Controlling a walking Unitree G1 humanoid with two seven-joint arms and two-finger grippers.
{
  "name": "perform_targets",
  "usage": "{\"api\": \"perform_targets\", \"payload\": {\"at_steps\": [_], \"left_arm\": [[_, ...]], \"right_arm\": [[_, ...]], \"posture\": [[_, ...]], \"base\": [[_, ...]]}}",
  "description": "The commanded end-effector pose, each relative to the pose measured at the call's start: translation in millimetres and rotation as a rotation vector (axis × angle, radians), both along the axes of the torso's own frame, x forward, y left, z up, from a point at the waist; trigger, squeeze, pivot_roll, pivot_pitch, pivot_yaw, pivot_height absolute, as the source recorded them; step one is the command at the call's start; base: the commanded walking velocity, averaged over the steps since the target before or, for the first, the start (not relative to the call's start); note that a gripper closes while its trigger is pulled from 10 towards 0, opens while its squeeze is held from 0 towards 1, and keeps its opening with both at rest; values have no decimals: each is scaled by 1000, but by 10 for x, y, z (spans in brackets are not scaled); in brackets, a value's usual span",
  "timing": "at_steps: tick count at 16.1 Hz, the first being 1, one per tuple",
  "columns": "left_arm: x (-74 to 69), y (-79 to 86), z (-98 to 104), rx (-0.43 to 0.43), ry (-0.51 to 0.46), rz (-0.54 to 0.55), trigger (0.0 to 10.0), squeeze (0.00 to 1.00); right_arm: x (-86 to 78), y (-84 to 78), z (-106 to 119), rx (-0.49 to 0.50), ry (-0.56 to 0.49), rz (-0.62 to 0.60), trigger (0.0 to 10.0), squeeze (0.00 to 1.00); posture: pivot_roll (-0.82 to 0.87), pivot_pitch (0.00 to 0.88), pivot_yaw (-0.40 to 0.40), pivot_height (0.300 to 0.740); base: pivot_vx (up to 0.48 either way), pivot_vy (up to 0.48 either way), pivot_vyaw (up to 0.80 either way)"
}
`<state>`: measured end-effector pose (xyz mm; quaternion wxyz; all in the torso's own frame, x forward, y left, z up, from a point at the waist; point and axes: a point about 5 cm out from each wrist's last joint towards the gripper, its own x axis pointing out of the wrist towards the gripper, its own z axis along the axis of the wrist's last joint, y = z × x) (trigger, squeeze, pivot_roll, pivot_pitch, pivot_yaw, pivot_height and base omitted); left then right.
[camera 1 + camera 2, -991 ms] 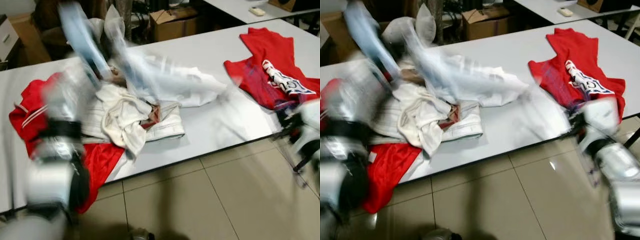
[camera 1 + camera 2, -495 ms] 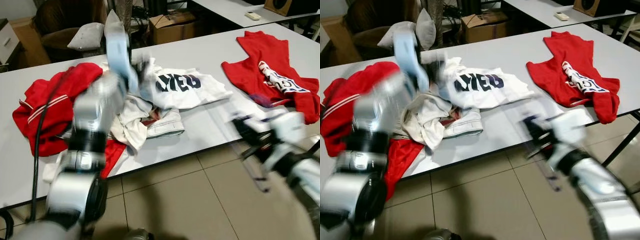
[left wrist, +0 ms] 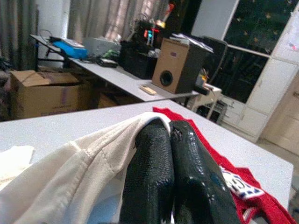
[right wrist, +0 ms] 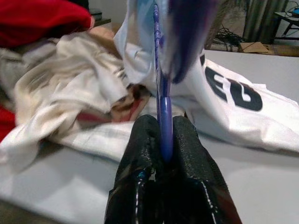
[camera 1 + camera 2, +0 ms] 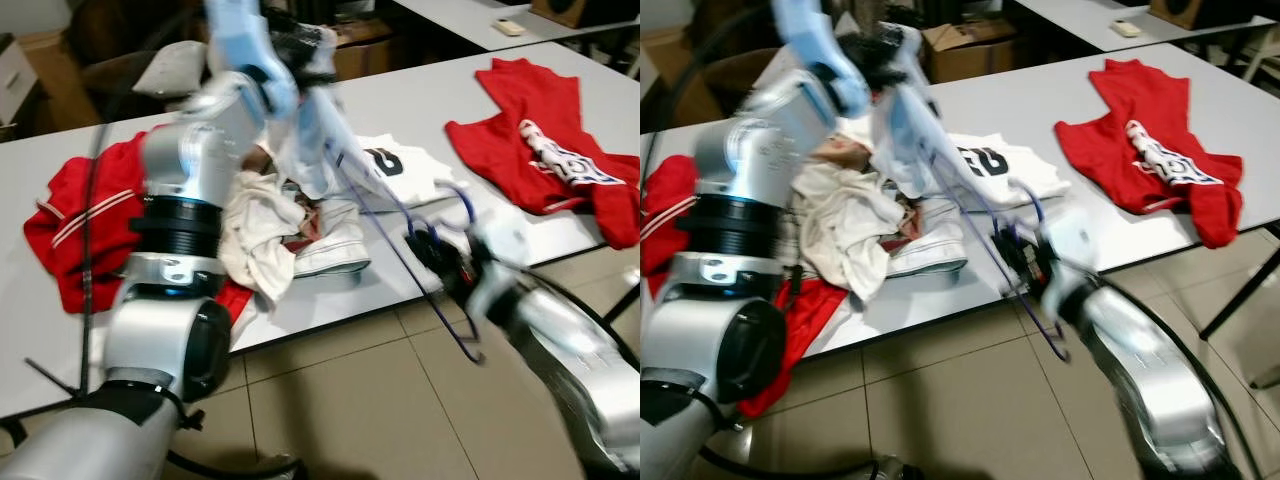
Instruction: Hang hanger
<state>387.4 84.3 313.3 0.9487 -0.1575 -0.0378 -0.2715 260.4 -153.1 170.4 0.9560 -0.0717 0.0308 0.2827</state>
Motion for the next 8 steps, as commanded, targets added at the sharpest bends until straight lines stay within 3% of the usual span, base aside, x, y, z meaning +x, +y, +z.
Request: {"api": "perform_targets", "payload": {"at_steps": [1,4,8], "left_arm": [[-33,1,72,-5,-12,-3,0,0],[-61,-46,83,-4,-10,-17,0,0],[-29,-38,108,18,-28,32,0,0]], "right_arm": [[94,72,-20,28,4,12,10000,0],[206,217,-43,51,21,83,10000,0],[151,374,-51,18,23,201,10000,0]], "posture": [[53,0,116,740],[71,0,107,740],[85,0,91,740]], "base": [[0,0,0],[0,0,0],[0,0,0]]}}
